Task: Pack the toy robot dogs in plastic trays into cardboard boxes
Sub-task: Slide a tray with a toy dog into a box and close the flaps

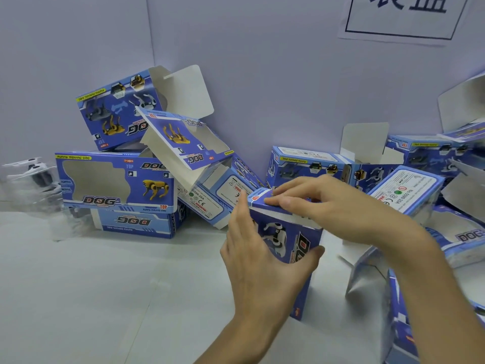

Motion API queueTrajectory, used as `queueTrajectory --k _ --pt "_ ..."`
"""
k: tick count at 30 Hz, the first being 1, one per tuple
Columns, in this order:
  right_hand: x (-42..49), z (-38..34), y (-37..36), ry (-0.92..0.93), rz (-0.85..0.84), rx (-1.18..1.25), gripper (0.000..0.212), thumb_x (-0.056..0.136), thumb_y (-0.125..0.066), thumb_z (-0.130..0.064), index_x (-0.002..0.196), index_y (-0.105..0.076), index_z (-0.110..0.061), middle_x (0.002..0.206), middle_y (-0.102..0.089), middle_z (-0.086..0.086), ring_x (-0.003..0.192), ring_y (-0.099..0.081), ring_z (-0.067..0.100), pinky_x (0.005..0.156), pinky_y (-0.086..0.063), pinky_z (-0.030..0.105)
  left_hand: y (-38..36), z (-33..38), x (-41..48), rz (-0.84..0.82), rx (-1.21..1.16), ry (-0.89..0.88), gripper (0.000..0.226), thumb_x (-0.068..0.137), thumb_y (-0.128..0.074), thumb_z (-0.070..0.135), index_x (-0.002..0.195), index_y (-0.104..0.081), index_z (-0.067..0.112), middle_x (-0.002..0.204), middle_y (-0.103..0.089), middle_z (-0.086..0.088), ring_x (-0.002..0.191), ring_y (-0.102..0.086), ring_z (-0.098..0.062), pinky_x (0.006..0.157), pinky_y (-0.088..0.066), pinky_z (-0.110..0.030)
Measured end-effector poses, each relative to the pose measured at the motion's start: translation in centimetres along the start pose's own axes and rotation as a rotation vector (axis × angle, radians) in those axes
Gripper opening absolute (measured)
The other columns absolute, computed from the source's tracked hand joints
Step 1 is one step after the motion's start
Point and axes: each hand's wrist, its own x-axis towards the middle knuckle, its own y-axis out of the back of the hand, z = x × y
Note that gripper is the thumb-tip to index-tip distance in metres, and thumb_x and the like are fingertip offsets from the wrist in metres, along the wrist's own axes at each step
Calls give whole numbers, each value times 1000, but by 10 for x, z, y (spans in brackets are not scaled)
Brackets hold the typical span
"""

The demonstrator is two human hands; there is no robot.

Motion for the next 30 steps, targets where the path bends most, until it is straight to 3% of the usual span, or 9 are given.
queueTrajectory --k 5,7,10,15,17,21,23,27,30 --pt "-8 14 14 61 6 202 27 91 -70 -15 108 -74 -36 105 -75 -14 104 -68 1 85 -60 27 1 -5 4 3 35 -53 88 56 -66 72 127 -19 52 145 -39 12 135 -41 -13 108 -37 -47" --pt "-8 14 13 87 20 206 25 87 -73 -12 101 -75 -32 101 -75 -17 102 -69 2 83 -59 24 1 -7 4 -4 51 -76 77 57 -65 74 121 -25 53 151 -35 10 134 -42 -13 108 -38 -47" --pt "-6 13 10 98 42 170 19 83 -76 -13 93 -76 -29 100 -76 -14 99 -70 0 88 -59 32 1 -10 5 -5 81 -122 69 60 -62 77 117 -33 50 158 -27 6 139 -39 -15 109 -36 -45" --pt "-4 9 7 57 66 104 20 80 -77 -13 88 -79 -32 102 -75 -16 100 -67 -6 94 -56 37 0 -16 7 95 77 -243 66 63 -71 68 114 -46 36 160 -22 4 135 -24 7 103 -30 -27" --pt "-4 8 4 53 68 68 20 80 -78 -15 91 -80 -33 105 -74 -18 104 -66 -6 96 -55 35 0 -17 7 95 40 -265 65 63 -74 64 113 -47 34 157 -25 4 131 -19 16 103 -27 -13" --pt "-7 9 8 54 34 12 19 88 -72 -26 100 -79 -39 113 -70 -26 109 -60 -12 100 -50 24 1 -20 9 95 -44 -290 65 62 -82 55 111 -52 24 150 -31 0 131 -24 15 97 -29 1" --pt "-8 9 10 57 7 -16 23 90 -68 -27 102 -77 -44 115 -67 -31 111 -56 -16 99 -46 20 3 -20 10 100 -51 -305 64 64 -78 61 111 -49 28 150 -33 1 133 -28 9 99 -32 -5" --pt "-5 9 9 62 31 -19 23 87 -70 -24 97 -78 -43 108 -69 -33 107 -57 -18 89 -46 15 10 -25 17 137 20 -406 51 74 -71 57 110 -59 21 142 -49 2 138 -41 -17 108 -36 -37" --pt "-5 12 9 63 98 63 15 80 -78 -23 83 -80 -38 95 -74 -25 98 -65 -10 88 -55 27 19 -33 28 149 77 -513 41 78 -73 48 102 -68 16 131 -59 1 136 -46 -20 108 -36 -41"
